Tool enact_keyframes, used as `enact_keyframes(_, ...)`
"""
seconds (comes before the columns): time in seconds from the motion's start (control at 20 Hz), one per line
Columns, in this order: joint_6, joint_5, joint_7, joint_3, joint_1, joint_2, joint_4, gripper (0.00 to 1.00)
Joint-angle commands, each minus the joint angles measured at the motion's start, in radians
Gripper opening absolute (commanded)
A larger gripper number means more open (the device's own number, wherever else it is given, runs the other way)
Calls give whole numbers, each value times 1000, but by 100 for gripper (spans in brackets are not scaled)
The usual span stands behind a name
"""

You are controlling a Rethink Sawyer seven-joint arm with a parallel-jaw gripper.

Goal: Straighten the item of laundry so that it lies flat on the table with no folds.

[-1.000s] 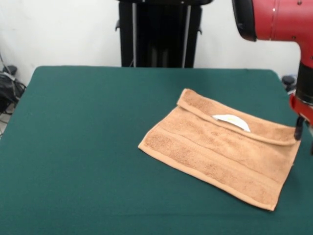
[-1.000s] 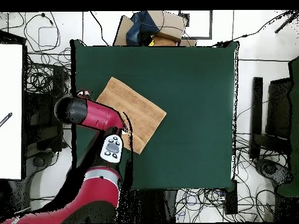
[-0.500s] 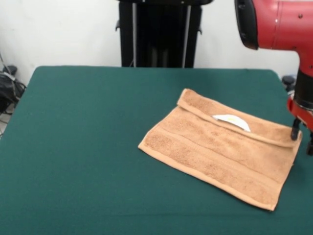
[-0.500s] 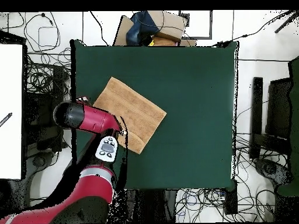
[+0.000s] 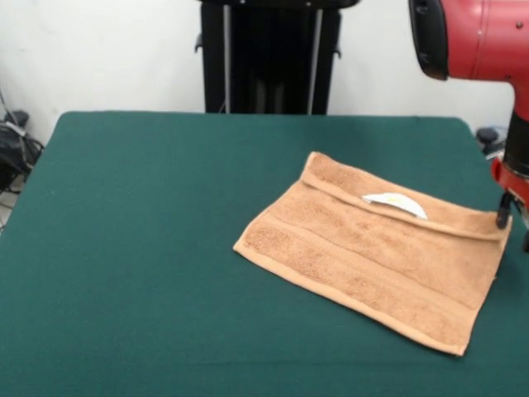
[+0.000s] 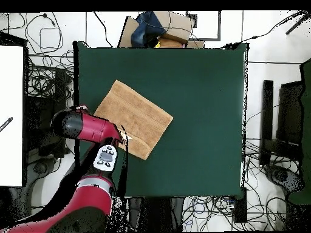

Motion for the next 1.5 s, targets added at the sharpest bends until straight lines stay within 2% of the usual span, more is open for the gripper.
enact_keyframes(0.05, -98, -14, 137, 61, -21, 0, 135, 100)
enact_keyframes(0.4, -202, -53, 103, 148, -114, -63, 251, 100)
enact_keyframes(0.7, -213, -87, 84, 182, -176, -111, 308, 100)
enact_keyframes(1.0, -231, -79, 112, 153, -123, -47, 257, 100)
enact_keyframes(1.5, -213, -6, 156, 87, -16, 38, 151, 100)
